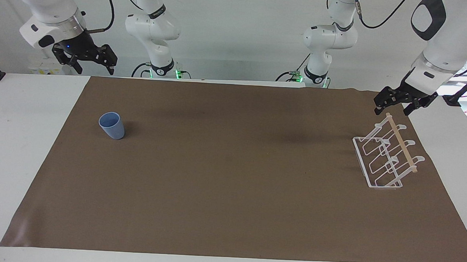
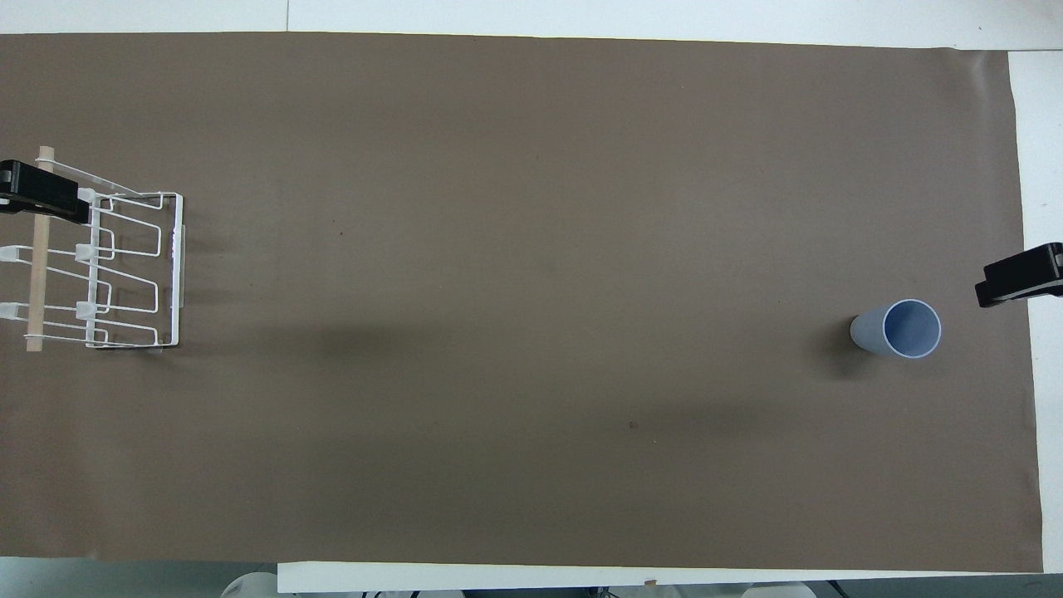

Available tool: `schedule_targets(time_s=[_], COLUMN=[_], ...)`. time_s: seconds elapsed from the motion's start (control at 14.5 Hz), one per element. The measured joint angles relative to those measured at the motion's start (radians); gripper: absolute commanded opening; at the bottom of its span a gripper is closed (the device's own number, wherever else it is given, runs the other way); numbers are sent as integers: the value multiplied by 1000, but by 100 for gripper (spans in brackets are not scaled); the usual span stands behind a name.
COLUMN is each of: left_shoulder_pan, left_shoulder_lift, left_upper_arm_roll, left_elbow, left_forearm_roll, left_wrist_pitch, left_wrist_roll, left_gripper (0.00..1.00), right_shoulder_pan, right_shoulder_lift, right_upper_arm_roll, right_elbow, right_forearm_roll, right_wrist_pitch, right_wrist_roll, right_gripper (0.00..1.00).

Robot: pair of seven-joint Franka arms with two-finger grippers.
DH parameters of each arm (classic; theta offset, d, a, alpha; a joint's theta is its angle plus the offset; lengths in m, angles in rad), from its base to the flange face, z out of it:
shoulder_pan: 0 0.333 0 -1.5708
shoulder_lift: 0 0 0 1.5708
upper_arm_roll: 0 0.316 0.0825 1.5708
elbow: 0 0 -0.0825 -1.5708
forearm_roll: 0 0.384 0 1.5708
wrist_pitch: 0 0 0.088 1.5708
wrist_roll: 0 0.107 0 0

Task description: Hang cup on cup holder

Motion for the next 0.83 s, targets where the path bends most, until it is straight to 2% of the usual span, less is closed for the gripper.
schedule_targets(time_s=[0.62, 0.69, 0.83], left_shoulder_pan=[0, 0, 0], left_shoulder_lift=[0, 0, 0], left_upper_arm_roll=[0, 0, 0], left_elbow=[2, 2, 1], left_forearm_roll=[-1, -1, -1], left_wrist_pitch=[0, -1, -6], left_wrist_roll=[-3, -3, -3], left_gripper=[100, 100, 100], right_shoulder_pan=[-9, -12, -22], right_shoulder_lift=[-3, -9, -43], right_upper_arm_roll=[-7, -9, -12], right_elbow=[-5, -27, -141], right_forearm_roll=[0, 1, 2], right_wrist_pitch=[-8, 11, 143], right_wrist_roll=[1, -1, -8], right_gripper=[100, 100, 100])
